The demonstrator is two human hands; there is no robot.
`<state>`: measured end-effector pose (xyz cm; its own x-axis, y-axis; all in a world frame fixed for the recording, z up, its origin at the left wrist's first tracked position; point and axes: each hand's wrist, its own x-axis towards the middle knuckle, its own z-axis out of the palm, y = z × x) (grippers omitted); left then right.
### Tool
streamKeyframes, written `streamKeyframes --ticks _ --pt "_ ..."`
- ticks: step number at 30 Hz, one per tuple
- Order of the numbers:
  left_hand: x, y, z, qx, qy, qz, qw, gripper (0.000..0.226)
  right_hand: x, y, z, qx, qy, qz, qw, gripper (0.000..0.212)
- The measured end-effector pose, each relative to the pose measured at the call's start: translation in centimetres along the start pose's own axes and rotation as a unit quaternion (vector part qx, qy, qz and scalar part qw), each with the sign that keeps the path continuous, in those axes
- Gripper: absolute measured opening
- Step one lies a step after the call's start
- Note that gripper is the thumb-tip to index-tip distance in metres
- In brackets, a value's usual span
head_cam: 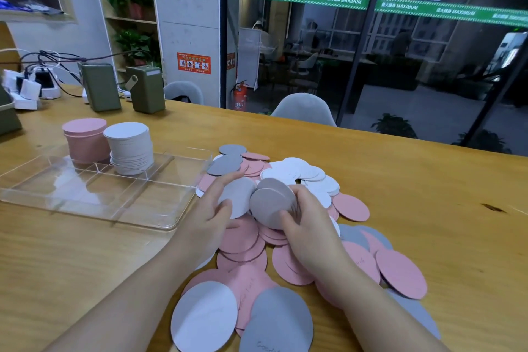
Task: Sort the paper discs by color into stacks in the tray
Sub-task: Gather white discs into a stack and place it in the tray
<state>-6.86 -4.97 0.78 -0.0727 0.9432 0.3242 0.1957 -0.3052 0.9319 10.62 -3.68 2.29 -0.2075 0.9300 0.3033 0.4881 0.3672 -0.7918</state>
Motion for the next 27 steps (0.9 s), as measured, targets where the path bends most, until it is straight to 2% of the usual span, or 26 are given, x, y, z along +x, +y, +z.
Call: streamKeyframes --ticks 2,6,8,12,14,17,21,24,27 --pt "-0.2 0.4 0.3 -0.003 0.009 0.000 1.000 0.058 -0.1 0.1 0.1 -0.006 0.009 -0.010 1.000 0.027" --pt "0.0 0.3 0.0 -0.014 0.064 -0.009 0.998 0.066 0.0 0.0 -0.3 0.066 0.042 -0.018 0.997 0.036" --pt "0.1 0.0 -0.2 -0.013 0.074 -0.014 0.997 0.058 0.1 0.1 -0.5 0.084 0.048 -0.033 0.995 0.039" --pt "-0.1 0.3 0.1 -0.054 0.031 -0.013 0.998 0.043 -0.2 0.0 0.2 0.076 -0.017 -0.062 0.995 0.033" --pt "-0.6 0.8 0.5 -0.065 -0.018 0.003 0.998 0.030 -0.5 0.0 0.8 0.068 -0.034 -0.069 0.995 0.032" --pt "-1.0 0.9 0.8 0.028 -0.044 0.049 0.997 0.035 -0.5 -0.1 1.0 0.072 -0.034 -0.061 0.995 0.036" --pt "-1.0 0.5 1.0 0.135 -0.063 0.102 0.983 0.054 -0.5 -0.2 0.9 0.037 -0.062 -0.050 0.996 0.061" --pt "-1.0 0.4 1.1 0.178 -0.081 0.129 0.972 0.061 -0.5 -0.3 0.8 0.038 -0.109 -0.014 0.993 0.074" --pt "-1.1 0.6 1.2 0.199 -0.107 0.132 0.965 0.063 -0.5 -0.4 0.5 0.057 -0.119 0.000 0.991 0.077"
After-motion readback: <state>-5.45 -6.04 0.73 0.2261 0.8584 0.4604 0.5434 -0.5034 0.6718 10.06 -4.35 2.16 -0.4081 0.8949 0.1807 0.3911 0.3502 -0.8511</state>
